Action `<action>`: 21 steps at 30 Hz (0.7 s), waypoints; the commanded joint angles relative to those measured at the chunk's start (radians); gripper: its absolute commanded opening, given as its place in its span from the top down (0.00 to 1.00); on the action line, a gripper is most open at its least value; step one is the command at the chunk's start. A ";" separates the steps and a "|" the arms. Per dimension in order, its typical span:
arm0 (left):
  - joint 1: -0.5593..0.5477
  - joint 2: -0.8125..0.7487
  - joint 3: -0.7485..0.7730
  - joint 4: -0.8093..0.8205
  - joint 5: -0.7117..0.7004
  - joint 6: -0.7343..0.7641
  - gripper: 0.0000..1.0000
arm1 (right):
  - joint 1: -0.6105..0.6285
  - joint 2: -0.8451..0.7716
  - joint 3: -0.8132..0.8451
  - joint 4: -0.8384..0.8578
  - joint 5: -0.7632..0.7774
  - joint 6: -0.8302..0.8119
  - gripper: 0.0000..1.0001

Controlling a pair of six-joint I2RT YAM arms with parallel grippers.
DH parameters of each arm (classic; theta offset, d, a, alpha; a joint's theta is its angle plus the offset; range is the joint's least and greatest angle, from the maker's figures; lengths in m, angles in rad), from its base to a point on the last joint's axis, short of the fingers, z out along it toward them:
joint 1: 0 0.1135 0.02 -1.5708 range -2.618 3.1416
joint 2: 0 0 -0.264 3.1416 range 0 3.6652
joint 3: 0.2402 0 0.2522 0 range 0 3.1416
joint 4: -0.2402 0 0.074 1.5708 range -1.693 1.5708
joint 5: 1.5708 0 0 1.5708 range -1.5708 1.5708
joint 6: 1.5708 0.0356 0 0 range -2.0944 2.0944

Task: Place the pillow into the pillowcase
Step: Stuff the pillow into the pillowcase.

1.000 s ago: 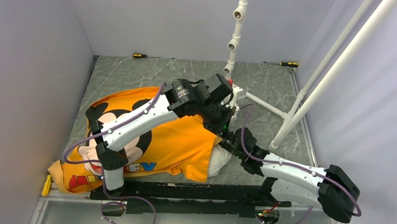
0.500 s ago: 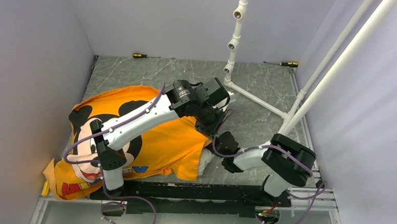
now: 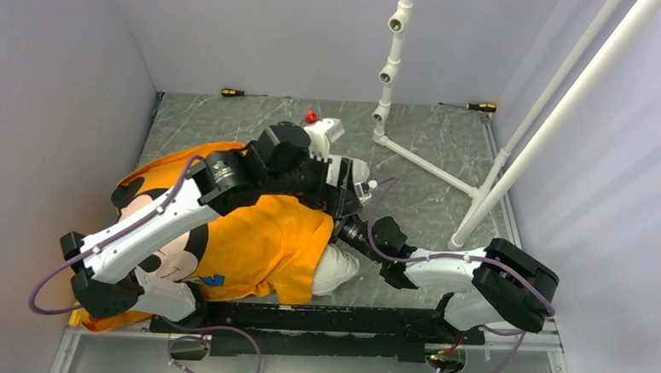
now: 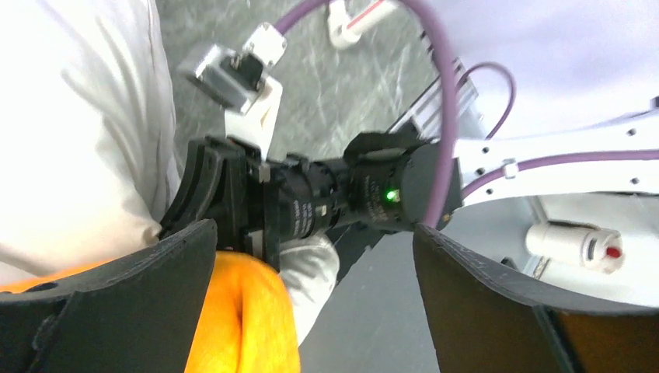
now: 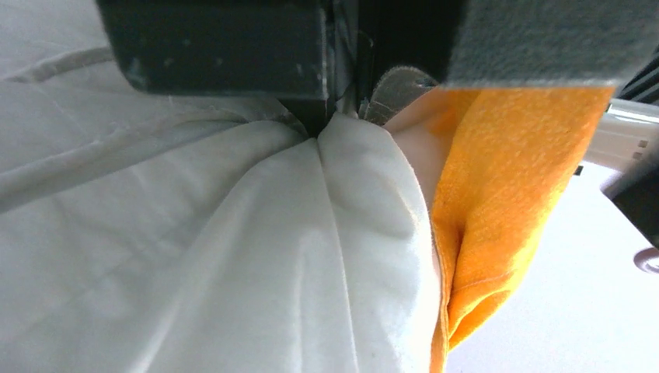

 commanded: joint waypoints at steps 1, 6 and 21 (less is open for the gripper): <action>0.015 -0.067 0.028 0.077 -0.043 0.026 0.01 | 0.027 0.022 0.073 0.009 -0.123 0.027 1.00; 0.014 -0.143 0.044 -0.081 -0.046 0.085 0.01 | 0.023 0.084 0.108 0.034 -0.155 0.055 1.00; 0.001 -0.281 -0.165 -0.512 0.061 0.024 0.13 | -0.021 0.202 0.138 0.130 -0.215 0.126 1.00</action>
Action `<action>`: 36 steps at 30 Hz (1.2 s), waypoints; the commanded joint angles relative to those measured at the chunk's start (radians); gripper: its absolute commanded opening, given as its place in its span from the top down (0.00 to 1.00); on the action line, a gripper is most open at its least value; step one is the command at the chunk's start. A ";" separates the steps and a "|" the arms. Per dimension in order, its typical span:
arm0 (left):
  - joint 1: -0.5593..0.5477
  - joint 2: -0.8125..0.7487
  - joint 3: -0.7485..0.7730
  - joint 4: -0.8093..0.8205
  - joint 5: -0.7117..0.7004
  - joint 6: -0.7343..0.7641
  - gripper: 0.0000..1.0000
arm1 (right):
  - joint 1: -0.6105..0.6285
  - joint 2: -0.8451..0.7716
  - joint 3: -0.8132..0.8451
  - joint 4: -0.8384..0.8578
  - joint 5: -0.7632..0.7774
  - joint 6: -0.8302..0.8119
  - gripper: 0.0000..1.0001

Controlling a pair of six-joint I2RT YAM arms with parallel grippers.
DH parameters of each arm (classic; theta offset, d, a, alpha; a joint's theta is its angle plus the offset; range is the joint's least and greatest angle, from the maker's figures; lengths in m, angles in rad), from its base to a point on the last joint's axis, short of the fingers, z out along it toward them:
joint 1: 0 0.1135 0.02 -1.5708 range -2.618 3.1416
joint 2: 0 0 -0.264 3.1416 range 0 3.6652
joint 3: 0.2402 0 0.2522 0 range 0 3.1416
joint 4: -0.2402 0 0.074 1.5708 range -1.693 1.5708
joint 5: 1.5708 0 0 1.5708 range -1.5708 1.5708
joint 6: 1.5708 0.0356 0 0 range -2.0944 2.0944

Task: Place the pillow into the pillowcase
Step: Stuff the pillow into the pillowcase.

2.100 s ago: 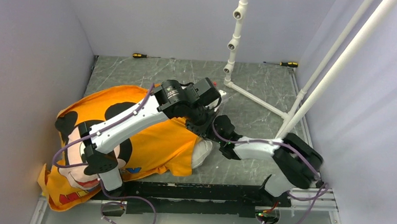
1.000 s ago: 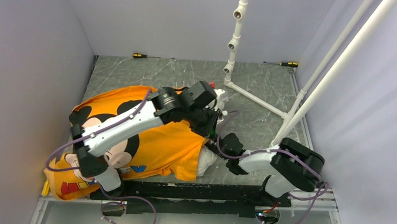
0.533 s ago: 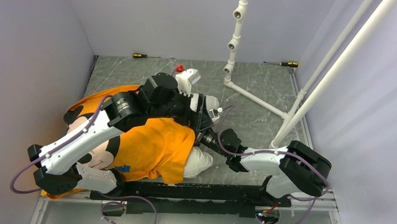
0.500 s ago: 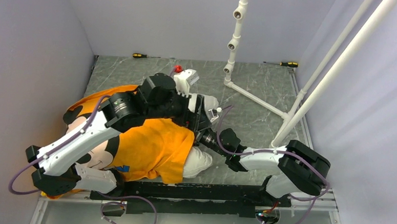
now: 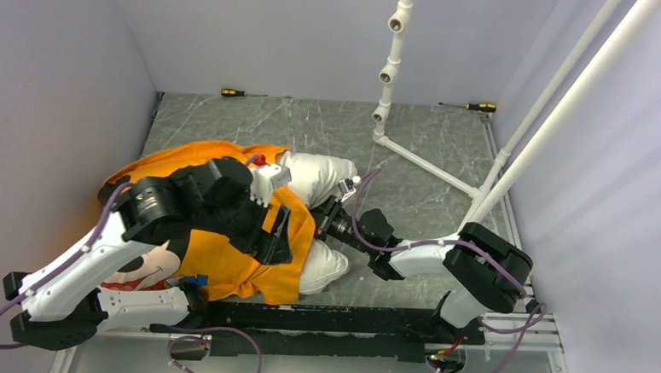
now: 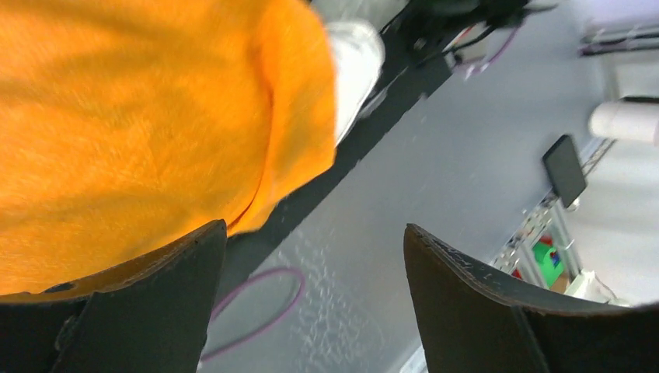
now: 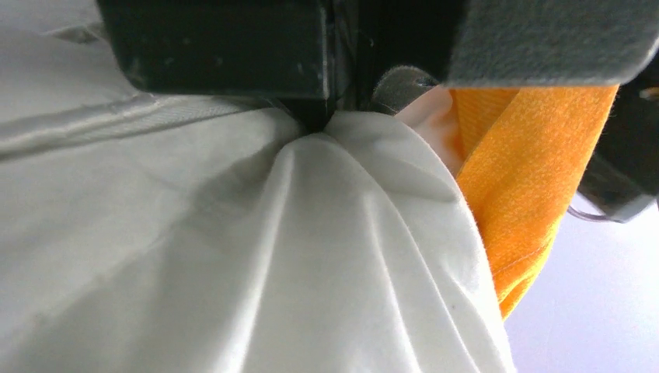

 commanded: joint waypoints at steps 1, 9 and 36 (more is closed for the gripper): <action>-0.030 0.043 -0.099 -0.103 -0.004 -0.070 0.13 | 0.007 0.030 0.043 0.079 -0.067 0.025 1.00; -0.240 0.279 -0.095 -0.011 -0.338 -0.212 0.09 | 0.000 0.024 0.027 0.085 -0.064 0.033 1.00; -0.283 0.598 0.634 0.596 0.204 -0.040 1.00 | 0.011 -0.287 0.055 -0.147 -0.092 -0.049 1.00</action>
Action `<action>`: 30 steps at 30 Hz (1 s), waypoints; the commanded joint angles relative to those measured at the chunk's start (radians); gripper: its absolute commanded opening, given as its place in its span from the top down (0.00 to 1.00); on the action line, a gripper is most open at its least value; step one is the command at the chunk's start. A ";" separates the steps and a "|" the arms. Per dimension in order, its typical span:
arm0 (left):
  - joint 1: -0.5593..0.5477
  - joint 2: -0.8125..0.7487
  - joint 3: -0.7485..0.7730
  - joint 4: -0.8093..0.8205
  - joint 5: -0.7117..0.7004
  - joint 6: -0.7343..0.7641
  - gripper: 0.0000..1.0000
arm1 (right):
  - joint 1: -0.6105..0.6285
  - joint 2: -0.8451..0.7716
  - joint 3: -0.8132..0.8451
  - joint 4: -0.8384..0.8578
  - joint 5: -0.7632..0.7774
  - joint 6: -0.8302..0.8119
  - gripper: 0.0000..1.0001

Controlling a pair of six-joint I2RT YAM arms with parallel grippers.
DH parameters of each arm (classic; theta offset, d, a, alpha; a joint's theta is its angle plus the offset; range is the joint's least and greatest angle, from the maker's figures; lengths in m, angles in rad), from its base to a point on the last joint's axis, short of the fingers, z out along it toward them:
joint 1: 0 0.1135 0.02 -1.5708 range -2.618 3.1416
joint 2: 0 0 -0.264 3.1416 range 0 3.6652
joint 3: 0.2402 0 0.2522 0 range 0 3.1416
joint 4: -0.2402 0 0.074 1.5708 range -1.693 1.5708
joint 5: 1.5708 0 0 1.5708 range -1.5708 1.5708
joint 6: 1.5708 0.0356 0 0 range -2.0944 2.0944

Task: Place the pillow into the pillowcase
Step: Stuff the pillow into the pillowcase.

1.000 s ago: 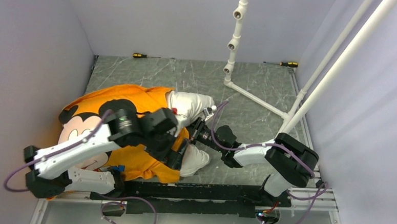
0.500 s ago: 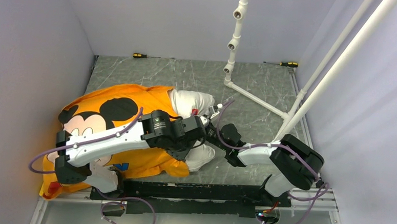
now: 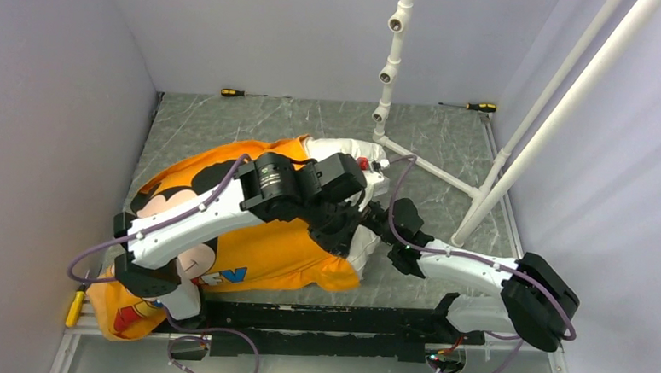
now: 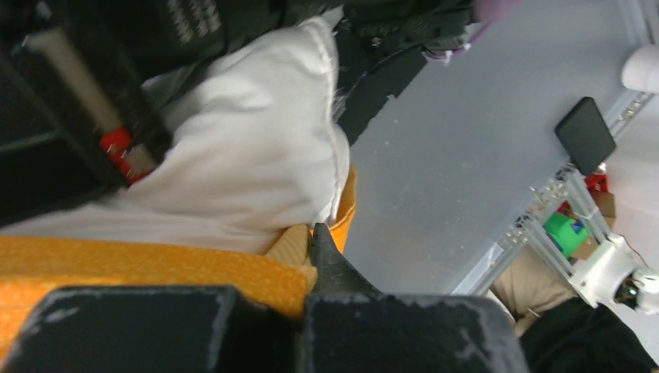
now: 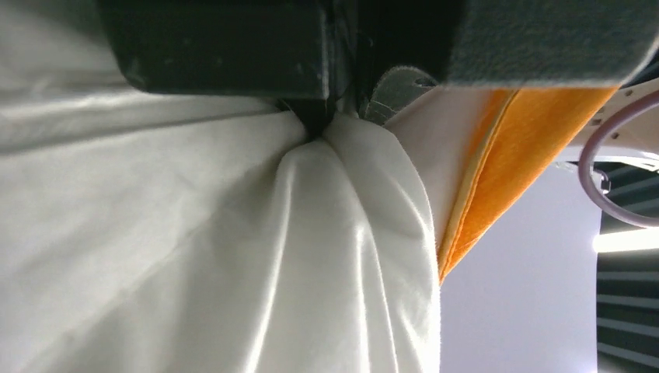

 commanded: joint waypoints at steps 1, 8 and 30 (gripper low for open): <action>-0.009 0.062 0.171 0.726 0.328 -0.038 1.00 | 0.134 0.053 0.029 0.117 -0.018 -0.014 1.00; 0.012 0.108 0.102 1.051 0.493 -0.201 1.00 | 0.281 0.343 0.154 0.340 0.069 -0.028 1.00; 0.069 -0.265 -0.475 0.705 -0.153 -0.127 1.00 | 0.140 -0.346 0.014 -0.789 0.208 -0.173 0.03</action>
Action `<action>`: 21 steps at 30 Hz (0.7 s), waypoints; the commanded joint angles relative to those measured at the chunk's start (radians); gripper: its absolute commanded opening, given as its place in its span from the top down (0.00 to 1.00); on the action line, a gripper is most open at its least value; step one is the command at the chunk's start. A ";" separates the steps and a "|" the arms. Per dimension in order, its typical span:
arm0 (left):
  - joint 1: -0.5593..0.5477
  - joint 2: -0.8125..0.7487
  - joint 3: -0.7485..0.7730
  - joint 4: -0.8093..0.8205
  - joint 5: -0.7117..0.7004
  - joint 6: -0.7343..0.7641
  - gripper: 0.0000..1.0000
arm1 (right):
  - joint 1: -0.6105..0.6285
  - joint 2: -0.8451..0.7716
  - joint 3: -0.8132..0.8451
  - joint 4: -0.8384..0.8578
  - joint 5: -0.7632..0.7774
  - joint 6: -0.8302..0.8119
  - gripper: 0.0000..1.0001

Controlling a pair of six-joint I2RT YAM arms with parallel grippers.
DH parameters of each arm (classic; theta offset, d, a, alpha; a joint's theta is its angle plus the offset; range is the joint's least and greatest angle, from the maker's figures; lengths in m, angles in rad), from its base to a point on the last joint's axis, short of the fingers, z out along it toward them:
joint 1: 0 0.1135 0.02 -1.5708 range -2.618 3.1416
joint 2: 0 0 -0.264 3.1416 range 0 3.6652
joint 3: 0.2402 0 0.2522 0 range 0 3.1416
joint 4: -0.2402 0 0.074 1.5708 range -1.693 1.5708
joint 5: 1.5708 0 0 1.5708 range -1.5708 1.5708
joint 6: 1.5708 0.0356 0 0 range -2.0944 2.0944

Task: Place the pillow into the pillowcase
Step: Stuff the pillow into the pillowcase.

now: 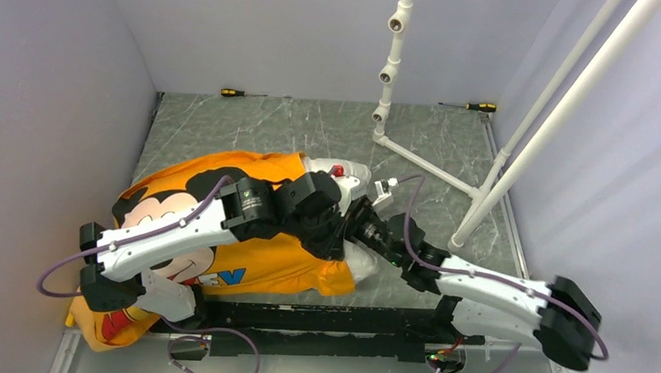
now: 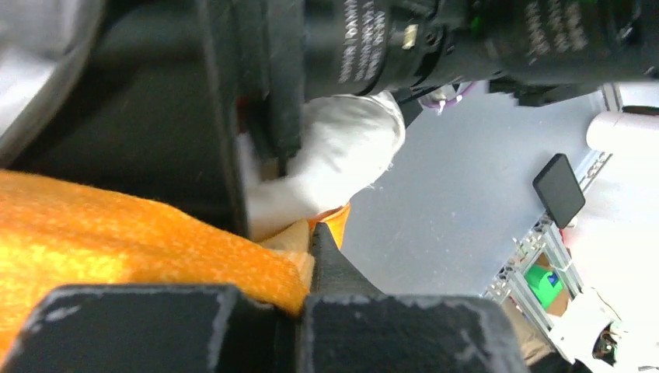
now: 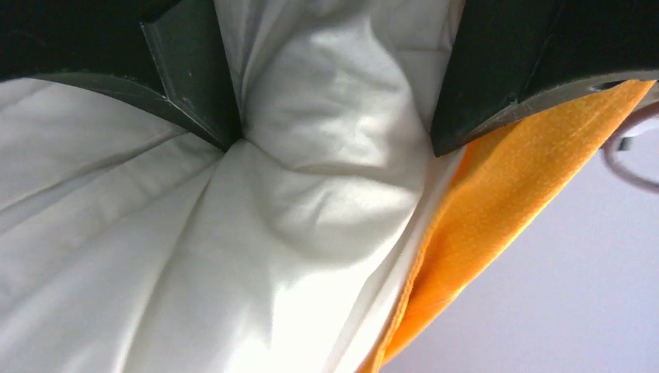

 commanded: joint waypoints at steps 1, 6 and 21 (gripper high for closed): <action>0.009 -0.090 -0.102 0.404 -0.180 -0.041 1.00 | -0.018 -0.227 0.101 -0.633 -0.068 -0.099 0.01; 0.015 -0.124 -0.153 0.453 -0.177 -0.025 1.00 | -0.141 -0.379 0.139 -1.020 -0.119 -0.133 0.00; 0.015 -0.126 -0.120 0.540 -0.037 0.031 1.00 | -0.210 -0.345 -0.115 -0.501 -0.433 0.061 0.50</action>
